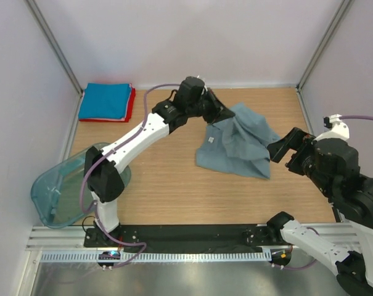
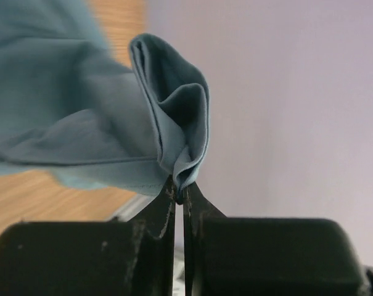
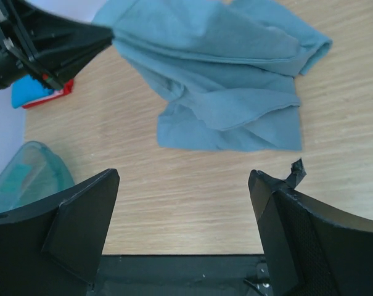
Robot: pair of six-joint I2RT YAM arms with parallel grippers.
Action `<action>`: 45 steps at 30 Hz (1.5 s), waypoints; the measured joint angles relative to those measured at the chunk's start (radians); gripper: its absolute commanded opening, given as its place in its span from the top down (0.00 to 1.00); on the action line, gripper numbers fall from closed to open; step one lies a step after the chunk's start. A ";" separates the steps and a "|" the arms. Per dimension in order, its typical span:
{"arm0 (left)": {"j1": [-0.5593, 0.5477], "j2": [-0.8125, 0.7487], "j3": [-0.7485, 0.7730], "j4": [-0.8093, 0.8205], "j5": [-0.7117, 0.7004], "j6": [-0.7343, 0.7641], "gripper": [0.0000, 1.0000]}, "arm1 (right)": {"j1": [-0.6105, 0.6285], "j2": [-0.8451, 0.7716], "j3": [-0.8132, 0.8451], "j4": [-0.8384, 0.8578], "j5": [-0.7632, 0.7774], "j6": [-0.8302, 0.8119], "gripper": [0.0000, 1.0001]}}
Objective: Fold and stack the t-shirts
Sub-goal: Move the tshirt to the center of the board, then flatten the tshirt out
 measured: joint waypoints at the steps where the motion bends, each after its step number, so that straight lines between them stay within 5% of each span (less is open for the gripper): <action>1: 0.009 -0.009 -0.037 -0.018 -0.001 0.025 0.99 | 0.000 0.016 0.000 -0.022 0.011 0.013 0.08; 10: 0.052 0.003 -0.168 -0.303 0.026 0.328 0.97 | 0.000 0.123 -0.039 -0.117 0.070 0.090 0.12; 14: -0.036 -0.011 -0.249 -0.280 0.085 0.396 0.78 | 0.000 0.158 -0.047 -0.133 0.126 0.128 0.12; 16: -0.097 -0.021 -0.317 -0.248 0.133 0.410 0.54 | 0.000 0.188 -0.043 -0.141 0.156 0.143 0.12; 19: -0.156 -0.051 -0.443 -0.180 0.192 0.399 0.45 | 0.000 0.265 -0.016 -0.148 0.195 0.151 0.12; 24: 0.006 -0.109 -0.573 -0.119 0.193 0.333 0.44 | -0.014 0.388 -0.004 -0.134 0.172 0.143 0.13; 29: 0.186 -0.142 -0.642 -0.144 0.069 0.370 0.41 | -0.027 0.383 -0.171 -0.036 0.028 0.127 0.18; 45: 0.145 0.072 -0.656 -0.057 0.100 0.438 0.43 | -0.016 0.409 -0.719 0.562 -0.375 0.164 0.20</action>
